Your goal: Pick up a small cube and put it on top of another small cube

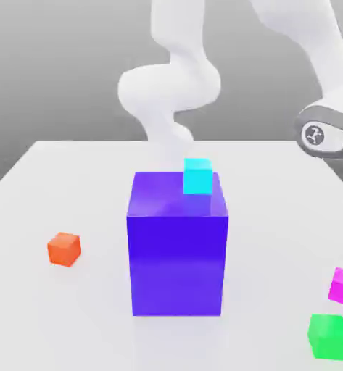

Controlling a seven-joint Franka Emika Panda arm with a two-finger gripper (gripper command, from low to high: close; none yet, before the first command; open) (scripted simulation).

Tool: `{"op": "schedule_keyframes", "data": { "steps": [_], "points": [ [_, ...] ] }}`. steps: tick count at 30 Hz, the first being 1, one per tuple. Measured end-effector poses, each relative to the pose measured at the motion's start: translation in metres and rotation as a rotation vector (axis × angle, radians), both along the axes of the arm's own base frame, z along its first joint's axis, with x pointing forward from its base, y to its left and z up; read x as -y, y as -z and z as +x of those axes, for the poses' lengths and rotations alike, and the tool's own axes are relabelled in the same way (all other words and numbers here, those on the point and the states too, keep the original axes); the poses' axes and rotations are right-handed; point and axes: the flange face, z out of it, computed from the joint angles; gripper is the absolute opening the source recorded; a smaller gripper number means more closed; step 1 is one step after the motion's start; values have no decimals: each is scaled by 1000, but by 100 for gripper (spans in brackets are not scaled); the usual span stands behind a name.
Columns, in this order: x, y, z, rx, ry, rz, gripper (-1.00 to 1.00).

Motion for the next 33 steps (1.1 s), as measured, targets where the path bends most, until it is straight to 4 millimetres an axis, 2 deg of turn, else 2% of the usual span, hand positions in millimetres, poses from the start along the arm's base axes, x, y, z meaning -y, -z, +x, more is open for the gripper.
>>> {"op": "schedule_keyframes", "data": {
  "steps": [3,4,11,16,20,25,27,29,30,33],
  "points": [
    [-1,39,-3,-4,-8,-5,0],
    [-1,50,-4,-5,-9,-5,-100],
    [-1,52,-4,-5,-9,-6,-100],
    [0,-1,-3,-5,-11,-6,-100],
    [21,-26,40,-6,-71,-5,-100],
    [63,-53,101,-6,-159,-5,-100],
    [73,-44,114,-6,-177,-6,-100],
    [75,-19,117,-6,-182,-6,-100],
    [76,-5,117,-6,-182,-6,100],
    [76,-5,117,-6,-182,-6,100]
  ]
}}
